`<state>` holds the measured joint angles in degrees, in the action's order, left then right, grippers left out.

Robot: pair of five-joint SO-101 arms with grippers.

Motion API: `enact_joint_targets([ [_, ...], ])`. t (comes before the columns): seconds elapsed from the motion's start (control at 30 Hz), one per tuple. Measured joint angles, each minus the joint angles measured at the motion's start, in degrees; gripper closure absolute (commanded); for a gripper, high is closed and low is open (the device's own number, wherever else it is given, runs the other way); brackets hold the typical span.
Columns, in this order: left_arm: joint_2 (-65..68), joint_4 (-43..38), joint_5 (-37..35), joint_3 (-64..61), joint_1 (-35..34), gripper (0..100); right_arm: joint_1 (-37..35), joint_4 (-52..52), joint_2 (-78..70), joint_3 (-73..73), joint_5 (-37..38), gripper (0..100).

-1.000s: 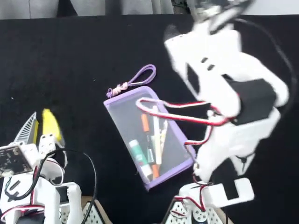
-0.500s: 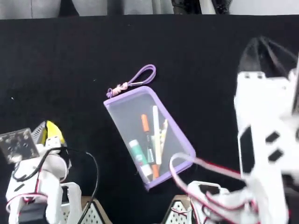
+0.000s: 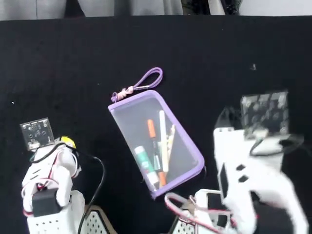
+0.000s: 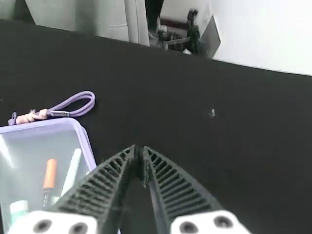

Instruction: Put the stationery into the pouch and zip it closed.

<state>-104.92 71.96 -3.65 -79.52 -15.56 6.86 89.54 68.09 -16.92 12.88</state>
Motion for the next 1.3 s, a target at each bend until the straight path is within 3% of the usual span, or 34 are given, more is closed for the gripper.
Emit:
enact_joint_targets([
  [0.17, 0.6, -10.2, 0.0, -11.4, -0.1, 97, -0.2, -6.8, 16.0, -20.5, -0.1, 98.2],
  [0.47, 0.6, -12.0, 0.0, -16.3, -0.1, 97, -0.3, -12.1, 32.8, -39.6, 10.5, 98.7],
  [0.9, 0.6, -0.1, 0.0, -16.5, -0.1, 97, -0.3, -18.8, 35.3, -64.3, 1.3, 98.7],
  [1.3, 0.6, 0.9, 0.0, -16.5, -0.1, 97, -0.1, -19.0, 35.3, -79.5, 1.1, 98.7],
])
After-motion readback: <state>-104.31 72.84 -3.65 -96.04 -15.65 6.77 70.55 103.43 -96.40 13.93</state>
